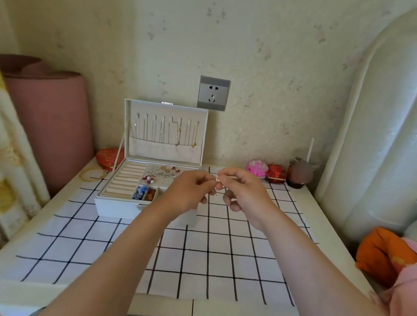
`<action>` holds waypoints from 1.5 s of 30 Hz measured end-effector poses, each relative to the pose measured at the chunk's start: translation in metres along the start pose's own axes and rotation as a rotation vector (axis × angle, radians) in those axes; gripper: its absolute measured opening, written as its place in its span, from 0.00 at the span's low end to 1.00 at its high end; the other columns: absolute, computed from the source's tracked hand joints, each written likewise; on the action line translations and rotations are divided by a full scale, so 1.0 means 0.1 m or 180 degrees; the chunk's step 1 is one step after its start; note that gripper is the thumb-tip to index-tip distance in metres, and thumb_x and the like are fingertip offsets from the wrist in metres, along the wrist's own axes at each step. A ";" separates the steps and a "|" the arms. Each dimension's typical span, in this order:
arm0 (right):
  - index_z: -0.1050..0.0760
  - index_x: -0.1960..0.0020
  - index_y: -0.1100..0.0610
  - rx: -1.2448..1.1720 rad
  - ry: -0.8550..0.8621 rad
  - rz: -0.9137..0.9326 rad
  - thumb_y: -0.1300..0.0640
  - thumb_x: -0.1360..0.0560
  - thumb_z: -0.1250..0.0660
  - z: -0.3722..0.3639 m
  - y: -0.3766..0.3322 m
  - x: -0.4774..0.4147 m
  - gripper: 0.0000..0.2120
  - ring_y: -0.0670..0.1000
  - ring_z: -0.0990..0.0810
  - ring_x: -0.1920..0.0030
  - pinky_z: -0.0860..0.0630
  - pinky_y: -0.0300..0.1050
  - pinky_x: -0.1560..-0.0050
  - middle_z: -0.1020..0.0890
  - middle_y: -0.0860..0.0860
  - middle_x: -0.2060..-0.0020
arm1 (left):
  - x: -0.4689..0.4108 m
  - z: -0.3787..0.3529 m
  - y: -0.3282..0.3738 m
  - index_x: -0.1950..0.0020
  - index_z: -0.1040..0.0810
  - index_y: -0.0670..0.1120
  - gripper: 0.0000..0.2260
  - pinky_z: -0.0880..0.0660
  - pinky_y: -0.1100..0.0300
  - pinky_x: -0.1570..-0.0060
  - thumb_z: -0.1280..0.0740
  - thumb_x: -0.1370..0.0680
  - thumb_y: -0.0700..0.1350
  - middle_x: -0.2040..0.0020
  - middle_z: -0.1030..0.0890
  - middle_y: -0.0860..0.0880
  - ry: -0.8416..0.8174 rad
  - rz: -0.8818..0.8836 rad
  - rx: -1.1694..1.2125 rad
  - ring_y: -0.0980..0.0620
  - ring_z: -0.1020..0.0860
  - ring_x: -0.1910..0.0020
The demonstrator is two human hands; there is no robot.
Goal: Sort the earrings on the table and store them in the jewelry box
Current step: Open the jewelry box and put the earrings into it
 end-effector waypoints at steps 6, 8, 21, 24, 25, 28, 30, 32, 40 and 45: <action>0.17 0.48 0.59 -0.0052 0.0085 0.0114 0.60 0.21 0.32 -0.37 -0.06 -0.15 0.05 0.49 0.29 0.75 0.38 0.37 0.78 0.18 0.52 0.65 | 0.03 0.32 -0.11 0.55 0.19 0.47 0.07 0.29 0.63 0.69 0.34 0.20 0.46 0.62 0.18 0.51 0.0267 0.0019 0.0307 0.54 0.22 0.68; 0.17 0.48 0.58 -0.0026 0.0005 0.0163 0.61 0.23 0.29 -0.47 -0.08 -0.18 0.05 0.48 0.29 0.74 0.38 0.38 0.77 0.17 0.52 0.66 | 0.03 0.44 -0.14 0.56 0.19 0.47 0.07 0.29 0.65 0.71 0.34 0.20 0.46 0.62 0.18 0.51 0.0361 -0.0010 0.0261 0.55 0.23 0.69; 0.15 0.49 0.51 0.1821 0.0073 0.1082 0.56 0.26 0.25 -0.97 0.02 -0.74 0.06 0.31 0.23 0.62 0.29 0.32 0.55 0.17 0.40 0.57 | -0.05 1.13 -0.48 0.45 0.21 0.48 0.05 0.27 0.68 0.70 0.35 0.19 0.44 0.56 0.15 0.50 0.0482 0.0184 0.0263 0.53 0.20 0.68; 0.15 0.49 0.49 0.2183 0.0087 0.1098 0.55 0.26 0.26 -1.03 0.06 -0.86 0.06 0.35 0.21 0.55 0.25 0.38 0.48 0.17 0.38 0.58 | -0.10 1.29 -0.58 0.47 0.23 0.48 0.03 0.24 0.61 0.67 0.35 0.19 0.45 0.56 0.14 0.51 0.0789 0.0243 0.0112 0.52 0.18 0.66; 0.15 0.49 0.49 0.2316 0.0066 0.1099 0.54 0.25 0.26 -1.05 0.06 -0.89 0.06 0.37 0.20 0.53 0.24 0.40 0.46 0.16 0.39 0.56 | -0.12 1.34 -0.60 0.48 0.22 0.48 0.03 0.24 0.57 0.64 0.35 0.19 0.45 0.56 0.14 0.51 0.0841 0.0233 0.0101 0.52 0.18 0.65; 0.14 0.49 0.48 0.2783 -0.0021 0.1168 0.52 0.24 0.28 -1.10 0.10 -0.93 0.05 0.42 0.18 0.52 0.22 0.44 0.46 0.14 0.42 0.53 | -0.15 1.41 -0.62 0.49 0.21 0.47 0.05 0.22 0.53 0.60 0.35 0.19 0.46 0.55 0.15 0.51 0.0952 0.0167 0.0206 0.52 0.17 0.62; 0.14 0.50 0.48 0.3084 -0.0069 0.1268 0.52 0.24 0.29 -1.14 0.14 -0.96 0.05 0.44 0.17 0.53 0.20 0.47 0.48 0.14 0.43 0.53 | -0.18 1.43 -0.63 0.48 0.20 0.45 0.06 0.21 0.56 0.61 0.34 0.20 0.46 0.53 0.16 0.50 0.1051 0.0175 0.0275 0.52 0.16 0.60; 0.14 0.51 0.48 0.3281 -0.0106 0.1361 0.51 0.24 0.29 -1.19 0.16 -0.98 0.05 0.45 0.17 0.55 0.20 0.49 0.51 0.14 0.44 0.55 | -0.21 1.43 -0.63 0.48 0.20 0.44 0.07 0.22 0.61 0.64 0.34 0.20 0.46 0.52 0.16 0.49 0.1105 0.0210 0.0405 0.53 0.15 0.59; 0.15 0.53 0.49 0.3800 -0.0130 0.1908 0.49 0.24 0.29 -1.31 0.16 -0.99 0.05 0.47 0.20 0.59 0.28 0.40 0.64 0.16 0.45 0.57 | -0.25 1.40 -0.62 0.49 0.20 0.46 0.07 0.29 0.63 0.71 0.35 0.19 0.48 0.61 0.19 0.51 0.1086 0.0197 0.0631 0.58 0.25 0.72; 0.15 0.53 0.49 0.3899 -0.0047 0.2030 0.49 0.24 0.28 -1.31 0.14 -0.96 0.05 0.47 0.20 0.59 0.42 0.30 0.68 0.16 0.45 0.56 | -0.24 1.40 -0.63 0.47 0.17 0.46 0.10 0.31 0.63 0.70 0.37 0.18 0.49 0.63 0.23 0.53 0.1035 0.0352 0.0815 0.56 0.27 0.71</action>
Point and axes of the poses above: each hand's wrist, its own x-axis away from the middle knuckle, its own z-axis out of the back of the hand, y = z × x, the point moved 2 cm from there along -x, towards the middle knuckle
